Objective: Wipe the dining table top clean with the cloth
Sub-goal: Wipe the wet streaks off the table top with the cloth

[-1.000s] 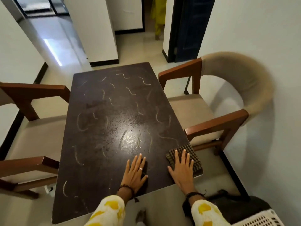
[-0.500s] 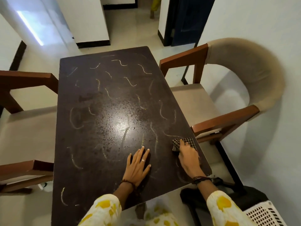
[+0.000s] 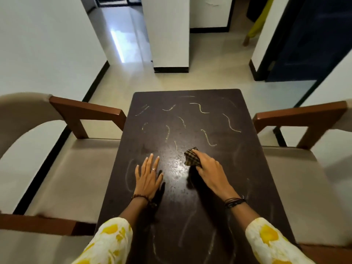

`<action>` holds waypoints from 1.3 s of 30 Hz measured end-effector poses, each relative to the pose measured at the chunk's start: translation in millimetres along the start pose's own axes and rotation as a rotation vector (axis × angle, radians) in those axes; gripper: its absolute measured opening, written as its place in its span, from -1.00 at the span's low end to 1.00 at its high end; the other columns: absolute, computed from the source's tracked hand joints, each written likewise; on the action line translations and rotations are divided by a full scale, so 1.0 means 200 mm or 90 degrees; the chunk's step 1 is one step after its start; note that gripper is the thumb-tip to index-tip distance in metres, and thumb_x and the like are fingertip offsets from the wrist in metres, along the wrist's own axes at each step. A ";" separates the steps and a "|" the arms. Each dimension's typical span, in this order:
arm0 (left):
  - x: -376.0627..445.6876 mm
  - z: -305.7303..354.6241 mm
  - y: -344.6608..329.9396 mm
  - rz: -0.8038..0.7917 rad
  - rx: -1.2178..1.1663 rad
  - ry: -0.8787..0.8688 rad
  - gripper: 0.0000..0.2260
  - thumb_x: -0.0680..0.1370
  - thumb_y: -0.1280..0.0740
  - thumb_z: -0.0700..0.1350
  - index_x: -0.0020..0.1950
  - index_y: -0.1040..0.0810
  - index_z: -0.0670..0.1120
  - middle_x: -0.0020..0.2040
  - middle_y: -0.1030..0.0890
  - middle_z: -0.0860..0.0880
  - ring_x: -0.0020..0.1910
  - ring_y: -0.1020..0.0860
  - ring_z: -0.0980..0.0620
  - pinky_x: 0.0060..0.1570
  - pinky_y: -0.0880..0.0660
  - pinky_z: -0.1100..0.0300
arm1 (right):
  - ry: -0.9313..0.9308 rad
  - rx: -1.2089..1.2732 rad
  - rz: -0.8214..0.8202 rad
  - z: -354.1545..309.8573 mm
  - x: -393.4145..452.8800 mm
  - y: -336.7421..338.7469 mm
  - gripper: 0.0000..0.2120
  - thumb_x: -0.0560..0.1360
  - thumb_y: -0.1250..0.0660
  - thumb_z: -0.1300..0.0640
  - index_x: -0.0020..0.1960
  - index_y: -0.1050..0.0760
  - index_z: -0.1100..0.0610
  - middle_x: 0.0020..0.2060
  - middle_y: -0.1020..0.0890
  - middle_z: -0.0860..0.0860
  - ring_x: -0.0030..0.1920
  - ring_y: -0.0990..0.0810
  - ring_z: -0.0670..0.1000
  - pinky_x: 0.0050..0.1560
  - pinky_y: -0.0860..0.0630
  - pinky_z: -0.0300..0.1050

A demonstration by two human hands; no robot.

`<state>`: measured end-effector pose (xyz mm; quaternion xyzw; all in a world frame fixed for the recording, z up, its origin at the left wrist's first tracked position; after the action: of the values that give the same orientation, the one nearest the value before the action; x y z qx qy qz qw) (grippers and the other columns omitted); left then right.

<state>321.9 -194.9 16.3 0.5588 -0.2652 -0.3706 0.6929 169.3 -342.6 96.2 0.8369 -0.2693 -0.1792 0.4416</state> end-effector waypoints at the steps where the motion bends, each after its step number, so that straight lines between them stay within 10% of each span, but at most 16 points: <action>1: 0.07 -0.05 0.02 0.007 -0.021 0.020 -0.47 0.53 0.02 0.15 0.44 -0.19 -0.05 0.42 -0.31 -0.17 0.40 -0.20 -0.13 0.27 -0.13 -0.28 | 0.017 -0.004 -0.006 -0.01 0.08 -0.02 -0.46 0.49 -0.25 0.28 0.44 -0.26 0.09 0.35 -0.46 0.05 0.25 -0.50 0.13 0.19 -0.43 -0.02; 11: 0.95 -0.60 0.11 0.097 -0.042 0.115 -0.42 0.49 0.13 0.12 0.46 -0.20 -0.07 0.47 -0.20 -0.10 0.46 -0.10 -0.10 0.35 0.02 -0.20 | 0.174 -0.065 0.073 -0.25 1.06 -0.20 -0.51 0.52 -0.20 0.33 0.42 -0.28 0.10 0.31 -0.47 0.07 0.23 -0.50 0.12 0.23 -0.43 0.00; 16: 1.30 -0.82 0.02 0.118 -0.075 0.169 -0.56 0.61 -0.05 -0.14 0.49 -0.05 -0.05 0.50 -0.10 -0.05 0.47 -0.02 -0.02 0.40 0.06 -0.01 | 0.178 -0.072 -0.108 -0.41 1.63 -0.44 -0.40 0.56 -0.20 -0.06 0.51 -0.10 0.09 0.50 -0.20 0.06 0.50 -0.13 0.06 0.49 0.04 0.12; 22: 1.34 -0.90 -0.06 0.205 -0.222 0.156 -0.55 0.58 -0.08 -0.25 0.47 -0.11 -0.18 0.46 -0.21 -0.14 0.44 -0.14 -0.03 0.39 -0.03 0.18 | 0.098 -0.168 -0.164 -0.40 1.91 -0.85 -0.30 0.55 0.09 -0.29 0.54 0.12 0.08 0.54 0.11 0.03 0.53 0.16 0.09 0.46 0.26 0.22; 27: 1.33 -0.91 -0.09 0.188 -0.282 0.186 -0.57 0.62 -0.03 -0.17 0.49 -0.06 -0.15 0.50 -0.14 -0.08 0.45 -0.13 0.03 0.36 -0.06 0.24 | 0.219 -0.272 -0.040 -0.49 2.02 -0.98 -0.38 0.58 0.14 -0.23 0.54 0.09 0.06 0.54 0.05 0.01 0.54 0.08 0.06 0.46 0.18 0.25; 39: 1.32 -0.90 -0.08 0.182 -0.239 0.203 -0.57 0.63 0.00 -0.15 0.50 -0.02 -0.13 0.50 -0.11 -0.05 0.44 -0.16 0.03 0.33 -0.15 0.21 | 0.172 -0.291 -0.098 -0.62 2.49 -1.06 -0.42 0.60 0.09 -0.17 0.54 0.09 0.03 0.55 0.07 0.00 0.54 0.10 0.06 0.45 0.19 0.28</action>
<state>612.5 -306.2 -53.3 0.4289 -0.1559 -0.2190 0.8625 692.2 -468.1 -43.3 0.7501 -0.0960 -0.1550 0.6357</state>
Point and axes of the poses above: each hand's wrist, its own x-axis towards the middle knuckle, its own y-axis out of the back of the hand, z = x × y, the point moved 5 cm from there along x, towards the middle knuckle
